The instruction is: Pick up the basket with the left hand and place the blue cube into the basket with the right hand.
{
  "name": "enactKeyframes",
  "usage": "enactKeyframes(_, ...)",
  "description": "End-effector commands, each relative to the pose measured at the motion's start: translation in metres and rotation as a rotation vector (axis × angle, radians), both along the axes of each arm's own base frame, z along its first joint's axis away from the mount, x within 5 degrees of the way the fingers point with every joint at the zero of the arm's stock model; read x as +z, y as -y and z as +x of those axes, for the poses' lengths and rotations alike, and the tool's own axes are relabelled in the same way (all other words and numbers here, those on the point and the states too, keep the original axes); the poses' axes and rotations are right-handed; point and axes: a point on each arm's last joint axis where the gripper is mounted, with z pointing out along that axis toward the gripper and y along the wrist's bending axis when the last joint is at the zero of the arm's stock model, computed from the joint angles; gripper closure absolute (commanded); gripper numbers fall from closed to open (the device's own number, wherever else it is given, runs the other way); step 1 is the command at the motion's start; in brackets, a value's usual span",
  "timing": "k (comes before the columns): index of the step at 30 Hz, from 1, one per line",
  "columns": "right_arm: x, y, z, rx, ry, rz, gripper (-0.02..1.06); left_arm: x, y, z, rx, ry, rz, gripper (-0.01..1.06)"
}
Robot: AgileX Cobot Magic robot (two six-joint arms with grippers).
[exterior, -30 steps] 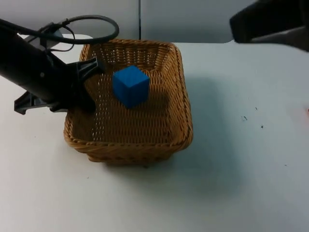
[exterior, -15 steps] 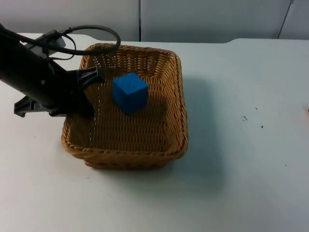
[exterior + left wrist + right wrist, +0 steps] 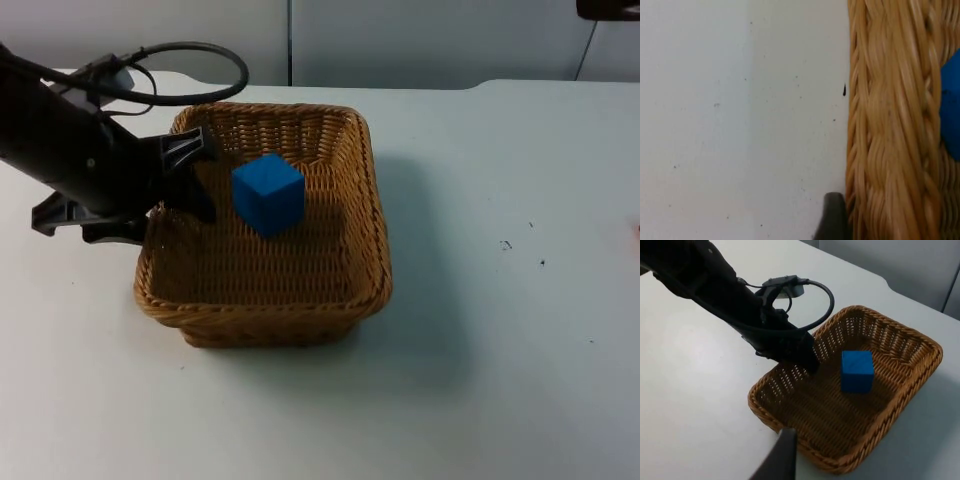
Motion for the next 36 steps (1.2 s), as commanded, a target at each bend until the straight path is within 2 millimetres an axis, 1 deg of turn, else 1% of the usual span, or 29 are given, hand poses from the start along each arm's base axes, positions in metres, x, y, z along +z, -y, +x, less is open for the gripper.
enactKeyframes(1,0.0,0.0,-0.001,0.001,-0.001,0.004,0.12,0.004,0.002,0.001,0.004,0.013,-0.006,0.33)
enactKeyframes(3,0.0,0.0,-0.001,0.001,-0.001,0.004,0.12,0.004,0.001,0.001,0.004,0.013,-0.005,0.31)
enactKeyframes(4,-0.001,0.001,-0.002,0.002,-0.003,0.003,0.12,0.009,0.001,0.001,-0.014,0.029,0.007,0.28)
enactKeyframes(5,-0.001,0.001,-0.002,0.002,-0.005,0.001,0.12,0.014,0.001,0.0,-0.027,0.047,0.016,0.29)
enactKeyframes(7,-0.001,0.001,-0.002,0.004,-0.007,-0.005,0.12,0.032,-0.002,0.0,-0.052,0.101,0.034,0.29)
enactKeyframes(8,-0.001,0.001,-0.002,0.004,-0.007,-0.005,0.12,0.032,-0.002,0.0,-0.052,0.101,0.034,0.29)
enactKeyframes(10,-0.001,0.001,-0.002,0.007,-0.004,-0.011,0.12,0.053,-0.007,-0.001,-0.064,0.161,0.045,0.29)
enactKeyframes(12,-0.001,0.001,-0.002,0.007,0.0,-0.016,0.12,0.083,-0.013,-0.005,-0.08,0.234,0.043,0.29)
enactKeyframes(13,-0.001,0.001,-0.002,0.007,0.0,-0.016,0.12,0.083,-0.013,-0.005,-0.08,0.234,0.043,0.29)
enactKeyframes(15,-0.001,0.001,-0.002,0.007,0.003,-0.016,0.12,0.113,-0.019,-0.013,-0.101,0.302,0.039,0.29)
enactKeyframes(16,-0.001,0.001,-0.001,0.006,0.007,-0.012,0.12,0.137,-0.023,-0.022,-0.123,0.355,0.04,0.29)
enactKeyframes(17,-0.001,0.001,-0.001,0.006,0.007,-0.012,0.12,0.137,-0.023,-0.022,-0.123,0.355,0.04,0.29)
enactKeyframes(21,0.004,0.004,-0.004,0.008,0.041,-0.007,0.12,0.194,-0.028,-0.052,-0.175,0.493,0.064,0.29)
enactKeyframes(22,0.004,0.004,-0.004,0.008,0.041,-0.007,0.12,0.194,-0.028,-0.052,-0.175,0.493,0.064,0.29)
enactKeyframes(23,0.007,0.007,-0.007,0.008,0.059,-0.003,0.12,0.207,-0.029,-0.062,-0.18,0.515,0.073,0.29)
enactKeyframes(24,0.014,0.013,-0.013,0.007,0.097,0.01,0.12,0.222,-0.032,-0.077,-0.197,0.539,0.096,0.29)
enactKeyframes(26,0.024,0.023,-0.024,0.004,0.151,0.039,0.12,0.241,-0.036,-0.1,-0.214,0.556,0.125,0.29)
enactKeyframes(27,0.024,0.023,-0.024,0.004,0.151,0.039,0.12,0.241,-0.036,-0.1,-0.214,0.556,0.125,0.29)
enactKeyframes(30,0.038,0.039,-0.042,0.001,0.222,0.092,0.12,0.264,-0.042,-0.135,-0.247,0.573,0.171,0.29)
enactKeyframes(31,0.038,0.039,-0.042,0.001,0.222,0.092,0.12,0.264,-0.042,-0.135,-0.247,0.573,0.171,0.29)
enactKeyframes(33,0.043,0.052,-0.055,-0.004,0.259,0.094,0.12,0.278,-0.045,-0.16,-0.267,0.599,0.187,0.29)
enactKeyframes(35,0.044,0.062,-0.065,-0.009,0.266,0.079,0.12,0.292,-0.048,-0.184,-0.278,0.648,0.189,0.29)
enactKeyframes(36,0.044,0.062,-0.065,-0.009,0.266,0.079,0.12,0.292,-0.048,-0.184,-0.278,0.648,0.189,0.29)
